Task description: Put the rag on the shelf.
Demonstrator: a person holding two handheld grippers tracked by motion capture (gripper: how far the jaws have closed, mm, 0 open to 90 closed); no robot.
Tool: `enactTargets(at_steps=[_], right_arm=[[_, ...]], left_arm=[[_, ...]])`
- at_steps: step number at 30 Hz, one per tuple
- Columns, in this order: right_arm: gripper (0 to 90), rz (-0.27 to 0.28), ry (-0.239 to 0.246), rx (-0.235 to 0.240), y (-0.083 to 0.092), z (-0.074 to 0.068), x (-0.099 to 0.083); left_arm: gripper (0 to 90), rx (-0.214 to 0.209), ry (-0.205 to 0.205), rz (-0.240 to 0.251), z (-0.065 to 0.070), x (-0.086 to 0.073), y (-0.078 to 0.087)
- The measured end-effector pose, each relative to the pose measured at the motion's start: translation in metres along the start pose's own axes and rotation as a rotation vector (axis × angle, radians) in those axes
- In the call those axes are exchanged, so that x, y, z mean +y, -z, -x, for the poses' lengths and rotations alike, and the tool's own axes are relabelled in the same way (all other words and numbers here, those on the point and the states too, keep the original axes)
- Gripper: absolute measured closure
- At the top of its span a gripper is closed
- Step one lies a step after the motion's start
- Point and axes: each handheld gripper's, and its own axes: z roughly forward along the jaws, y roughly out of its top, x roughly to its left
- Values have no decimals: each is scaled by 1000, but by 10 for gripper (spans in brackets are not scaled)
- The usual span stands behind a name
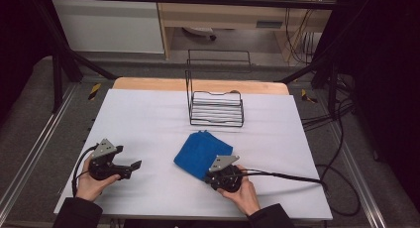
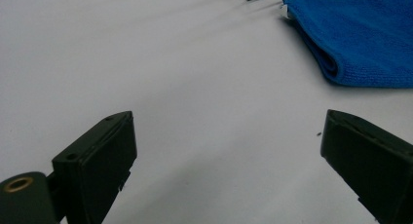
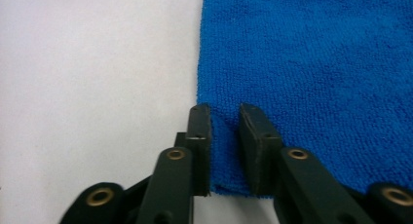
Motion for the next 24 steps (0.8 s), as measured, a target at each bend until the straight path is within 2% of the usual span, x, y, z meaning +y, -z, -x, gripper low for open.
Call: enactTargets(at_steps=[2, 5, 9, 14, 20, 24], right_arm=[[826, 2, -6, 8, 0, 1, 0], [857, -2, -8, 15, 1, 2, 1], [868, -2, -23, 27, 6, 4, 4], [875, -6, -68, 54, 16, 8, 7], [876, -32, -66, 97, 29, 12, 6], [874, -59, -67, 118, 38, 16, -4]], left_arm=[[61, 0, 0, 0, 0, 0, 0], [61, 1, 1, 1, 0, 0, 0], [61, 1, 3, 0, -1, 0, 0], [62, -1, 5, 1, -1, 0, 0], [62, 1, 3, 1, -1, 0, 1], [63, -1, 1, -2, 0, 0, 0]])
